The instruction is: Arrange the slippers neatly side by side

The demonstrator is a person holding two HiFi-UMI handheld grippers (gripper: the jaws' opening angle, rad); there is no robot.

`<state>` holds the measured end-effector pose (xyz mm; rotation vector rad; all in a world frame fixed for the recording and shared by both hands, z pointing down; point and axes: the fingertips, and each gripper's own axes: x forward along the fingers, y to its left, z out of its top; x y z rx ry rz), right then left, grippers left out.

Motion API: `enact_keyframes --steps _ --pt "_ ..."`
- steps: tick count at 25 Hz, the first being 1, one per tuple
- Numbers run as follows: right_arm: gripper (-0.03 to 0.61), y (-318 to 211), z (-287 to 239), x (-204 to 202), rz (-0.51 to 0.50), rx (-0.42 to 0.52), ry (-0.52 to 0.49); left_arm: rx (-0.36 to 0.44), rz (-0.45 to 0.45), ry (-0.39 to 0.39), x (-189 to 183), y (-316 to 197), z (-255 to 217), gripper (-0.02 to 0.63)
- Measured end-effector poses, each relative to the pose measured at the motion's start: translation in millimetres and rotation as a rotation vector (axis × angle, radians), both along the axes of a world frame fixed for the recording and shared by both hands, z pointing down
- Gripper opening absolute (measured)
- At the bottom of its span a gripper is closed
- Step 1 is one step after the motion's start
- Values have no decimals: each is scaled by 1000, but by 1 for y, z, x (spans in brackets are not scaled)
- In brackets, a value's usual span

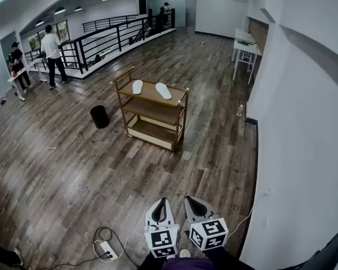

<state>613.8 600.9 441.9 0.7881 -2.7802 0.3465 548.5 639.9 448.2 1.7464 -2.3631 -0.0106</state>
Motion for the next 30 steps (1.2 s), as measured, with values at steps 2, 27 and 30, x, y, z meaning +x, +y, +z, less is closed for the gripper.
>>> enact_keyframes --steps 2,27,30 --pt "-2 1 0 -2 -1 -2 0 -4 -2 1 -1 1 0 0" --pt "-2 3 8 -12 39 -27 13 -32 -29 38 -24 18 15 0" --pt "-2 7 12 -14 47 -20 32 -32 -39 55 -30 24 22 0"
